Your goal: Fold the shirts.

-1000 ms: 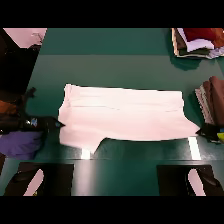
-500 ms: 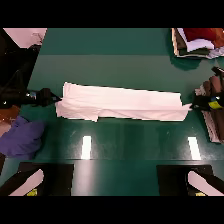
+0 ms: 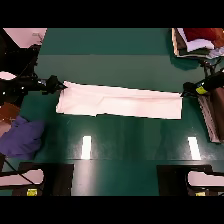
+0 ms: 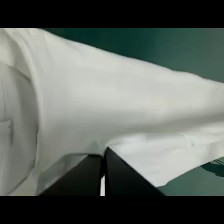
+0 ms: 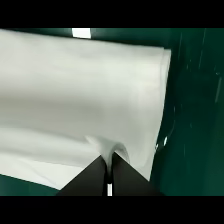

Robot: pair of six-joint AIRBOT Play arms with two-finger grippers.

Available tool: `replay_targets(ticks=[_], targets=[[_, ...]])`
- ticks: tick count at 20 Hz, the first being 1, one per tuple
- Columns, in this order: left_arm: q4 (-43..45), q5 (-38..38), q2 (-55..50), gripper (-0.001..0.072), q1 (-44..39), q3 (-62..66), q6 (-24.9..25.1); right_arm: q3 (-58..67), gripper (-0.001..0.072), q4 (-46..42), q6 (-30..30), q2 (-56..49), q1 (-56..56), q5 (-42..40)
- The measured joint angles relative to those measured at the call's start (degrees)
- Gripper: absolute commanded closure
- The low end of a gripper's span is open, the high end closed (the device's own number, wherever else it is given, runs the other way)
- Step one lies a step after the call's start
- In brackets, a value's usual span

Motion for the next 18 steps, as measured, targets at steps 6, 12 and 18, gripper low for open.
replay_targets(ticks=[6,12,18], targets=[[-2.99,4.55,-2.64,0.0360,-1.16,1.73,1.97,5.64,0.0295,7.74,0.20,-5.92,-1.01,-4.17],[-3.50,-3.56,-2.95,0.0684,-1.44,4.00,2.93,0.61,0.0046,10.78,-3.02,-3.39,-6.84,0.15],[-3.48,-9.79,-2.97,0.0684,-4.31,4.48,3.37,-10.75,0.0000,15.72,-8.59,-1.36,-15.08,1.49]])
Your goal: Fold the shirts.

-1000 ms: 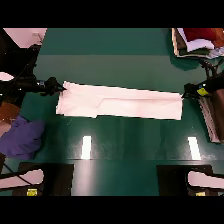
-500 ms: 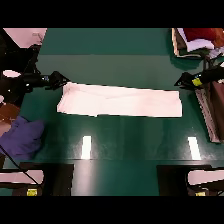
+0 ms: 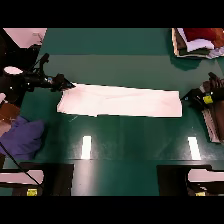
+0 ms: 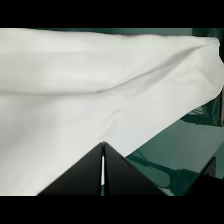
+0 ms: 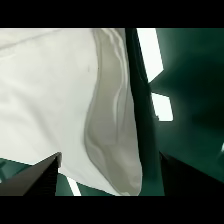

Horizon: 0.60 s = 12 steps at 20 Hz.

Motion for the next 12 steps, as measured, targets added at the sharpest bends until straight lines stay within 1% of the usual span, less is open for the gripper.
replay_targets(ticks=[1,4,5,7,8,9,10,11,12], targets=[[0.02,-0.24,-0.02,0.0683,-1.03,0.00,0.02,-1.03,0.0014,1.51,-1.01,-0.55,-0.83,0.02],[0.02,-0.44,-0.02,0.0683,-4.46,0.02,-0.02,-2.71,0.0020,5.66,-3.26,-3.02,-2.27,0.15],[0.02,-0.17,-0.02,0.0684,-5.51,0.02,-0.26,-2.99,0.0052,6.75,-3.69,-3.93,-2.32,0.22],[0.02,0.50,-0.02,0.0683,-7.74,0.02,-1.05,-3.30,0.0192,8.57,-4.50,-5.46,-1.90,0.39],[0.09,0.94,-0.04,0.0684,-8.92,0.02,-1.44,-3.43,0.0245,8.96,-4.81,-6.08,-1.46,0.33],[0.33,1.53,-0.07,0.0684,-9.99,0.02,-2.14,-3.45,0.0314,9.20,-5.09,-6.60,-0.92,0.04],[0.94,2.25,-0.07,0.0684,-11.02,0.02,-2.84,-3.56,0.0415,9.44,-5.31,-7.08,-0.26,-0.46],[1.75,3.08,-0.09,0.0684,-12.15,0.02,-3.72,-3.58,0.0570,9.44,-5.57,-7.48,0.39,-1.03],[2.56,3.69,-0.09,0.0684,-13.42,0.04,-4.61,-3.65,0.0698,9.22,-5.86,-7.72,0.94,-1.68]])
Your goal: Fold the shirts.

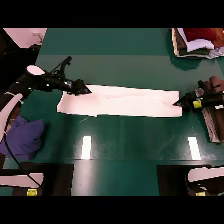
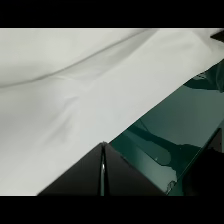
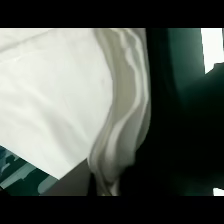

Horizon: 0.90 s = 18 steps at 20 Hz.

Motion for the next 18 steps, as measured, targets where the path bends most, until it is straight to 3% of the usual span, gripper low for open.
replay_targets(ticks=[8,18], targets=[[3.56,5.07,-3.91,0.0685,-7.91,5.62,-4.85,0.09,0.0699,-0.04,-0.85,4.55,1.66,1.18],[7.74,4.15,-21.77,0.0684,-20.52,25.27,-10.95,21.57,0.0699,0.37,10.16,15.56,11.98,8.46]])
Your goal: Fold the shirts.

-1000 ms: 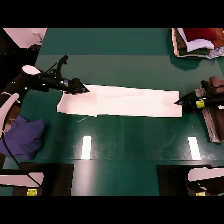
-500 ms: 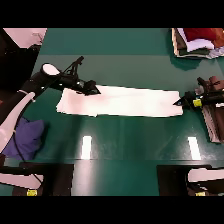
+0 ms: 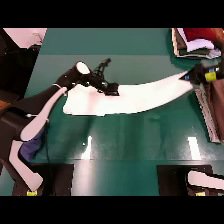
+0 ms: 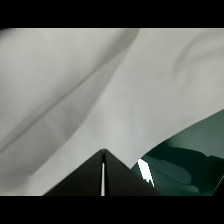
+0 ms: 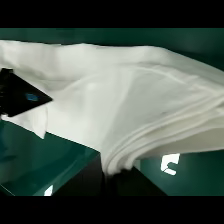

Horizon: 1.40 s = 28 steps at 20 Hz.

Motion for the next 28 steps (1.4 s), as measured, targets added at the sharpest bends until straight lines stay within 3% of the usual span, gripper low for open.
replay_targets(ticks=[7,16,23,28], targets=[[0.26,0.22,-4.68,0.0684,-5.99,2.67,-0.76,17.51,0.0699,0.04,4.98,-3.13,10.91,0.68],[0.59,-0.02,-3.80,0.0684,-5.84,2.93,-0.68,30.51,0.0699,-0.04,6.16,-11.02,21.64,2.03],[5.73,-3.30,5.86,0.0684,7.28,2.95,-0.48,31.69,0.0697,0.00,3.50,-14.58,30.38,-0.83],[10.54,-7.80,15.45,0.0684,21.22,2.95,-0.37,31.80,0.0693,5.46,-2.73,-21.11,40.74,-9.29]])
